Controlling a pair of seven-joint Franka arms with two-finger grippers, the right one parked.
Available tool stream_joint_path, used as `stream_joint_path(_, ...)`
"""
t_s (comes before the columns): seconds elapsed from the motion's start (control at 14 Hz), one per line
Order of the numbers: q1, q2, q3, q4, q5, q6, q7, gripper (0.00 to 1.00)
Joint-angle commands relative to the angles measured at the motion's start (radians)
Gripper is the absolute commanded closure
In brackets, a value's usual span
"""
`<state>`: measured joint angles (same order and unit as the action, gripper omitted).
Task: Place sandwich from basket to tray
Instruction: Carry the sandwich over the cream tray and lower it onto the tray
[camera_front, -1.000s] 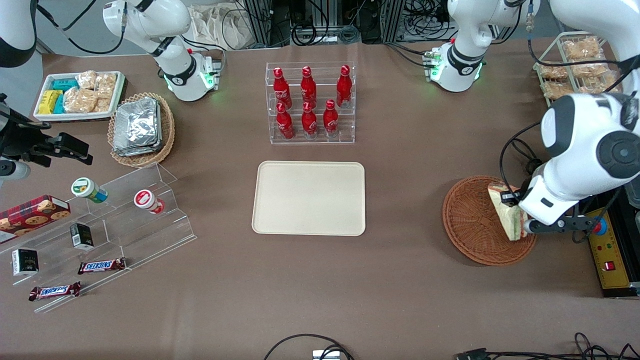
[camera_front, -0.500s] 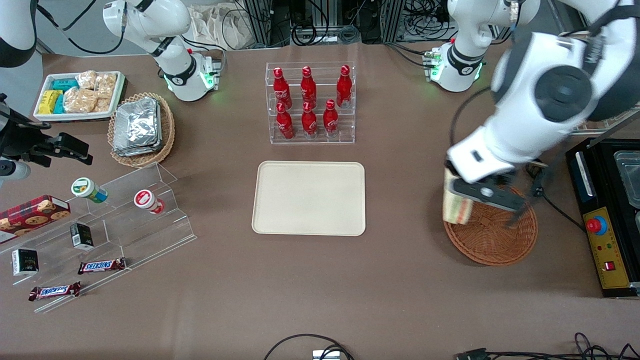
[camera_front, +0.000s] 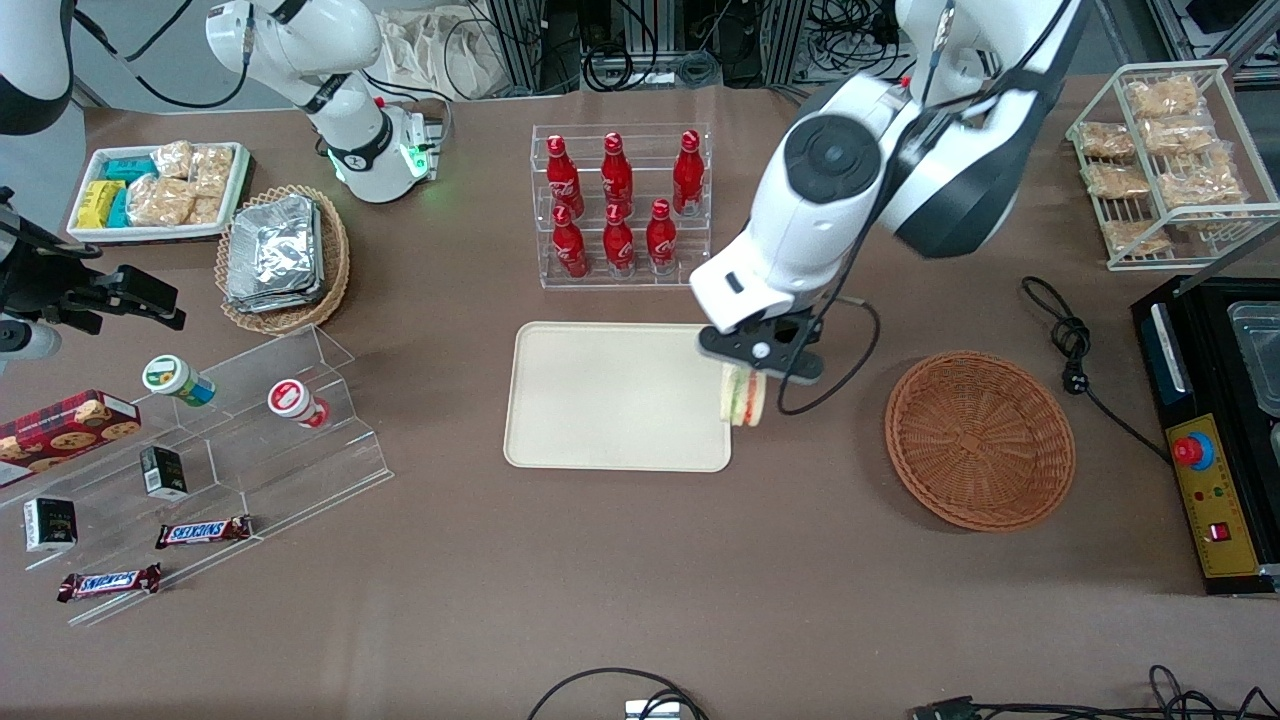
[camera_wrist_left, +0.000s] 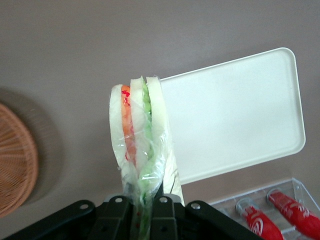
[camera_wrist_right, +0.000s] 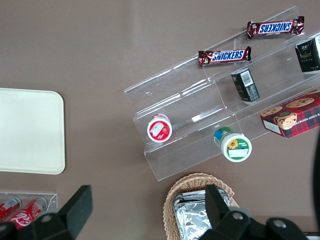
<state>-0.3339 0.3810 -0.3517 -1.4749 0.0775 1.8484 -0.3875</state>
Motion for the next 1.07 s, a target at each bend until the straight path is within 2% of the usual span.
stream_joint_path(0.0, -0.025, 0.065, -0.003, -0.062, 0.073, 0.127, -0.088, 1.00)
stream_joint_path(0.14, -0.074, 0.134, -0.003, -0.079, 0.122, 0.205, -0.180, 1.00)
stream_joint_path(0.29, -0.099, 0.191, -0.003, -0.113, 0.230, 0.276, -0.269, 1.00)
stream_joint_path(0.36, -0.100, 0.206, -0.003, -0.142, 0.255, 0.323, -0.299, 1.00)
stream_joint_path(0.5, -0.116, 0.231, -0.003, -0.185, 0.275, 0.391, -0.307, 1.00)
stream_joint_path(0.93, -0.126, 0.260, -0.001, -0.202, 0.275, 0.413, -0.355, 1.00)
stream_joint_path(1.0, -0.126, 0.260, -0.001, -0.202, 0.274, 0.413, -0.355, 0.80)
